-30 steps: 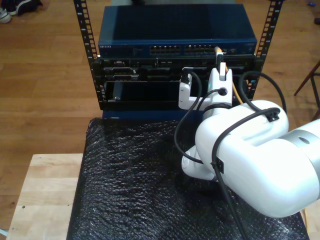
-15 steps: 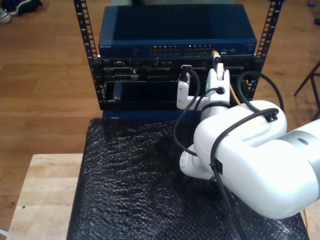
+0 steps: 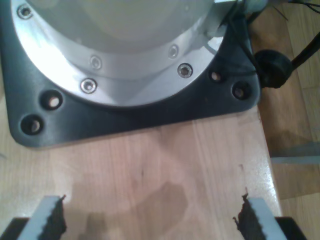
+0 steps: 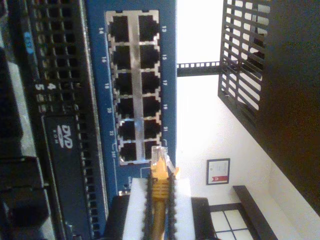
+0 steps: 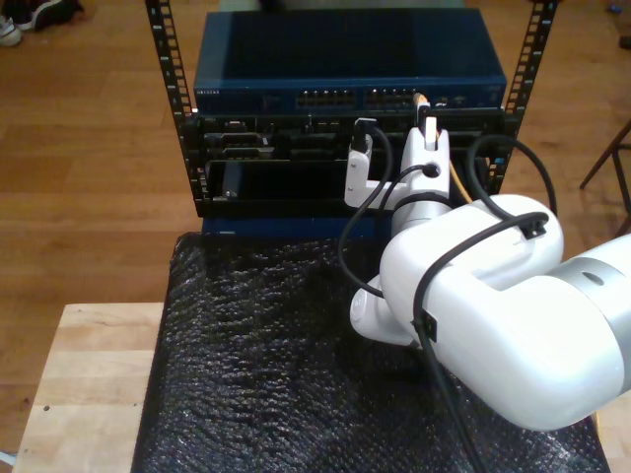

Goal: Grab the cable and plug it in

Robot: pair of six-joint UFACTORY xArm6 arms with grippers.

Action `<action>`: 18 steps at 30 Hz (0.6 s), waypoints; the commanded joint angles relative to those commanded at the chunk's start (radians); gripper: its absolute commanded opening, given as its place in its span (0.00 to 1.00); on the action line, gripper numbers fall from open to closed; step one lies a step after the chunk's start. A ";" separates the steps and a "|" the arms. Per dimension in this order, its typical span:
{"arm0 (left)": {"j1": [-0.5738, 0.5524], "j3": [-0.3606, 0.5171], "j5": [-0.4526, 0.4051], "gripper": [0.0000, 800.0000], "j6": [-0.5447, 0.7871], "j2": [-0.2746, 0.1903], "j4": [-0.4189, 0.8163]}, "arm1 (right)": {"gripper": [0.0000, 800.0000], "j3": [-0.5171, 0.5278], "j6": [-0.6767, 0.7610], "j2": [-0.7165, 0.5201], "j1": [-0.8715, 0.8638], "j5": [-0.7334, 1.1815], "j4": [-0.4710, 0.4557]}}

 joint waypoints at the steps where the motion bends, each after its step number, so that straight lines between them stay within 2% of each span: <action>1: 0.000 0.000 0.000 1.00 0.000 0.000 0.000 | 0.00 -0.002 0.000 0.002 0.000 0.000 0.000; 18: 0.000 0.000 0.000 1.00 0.000 0.000 0.000 | 0.00 -0.023 0.006 0.012 -0.005 -0.002 -0.002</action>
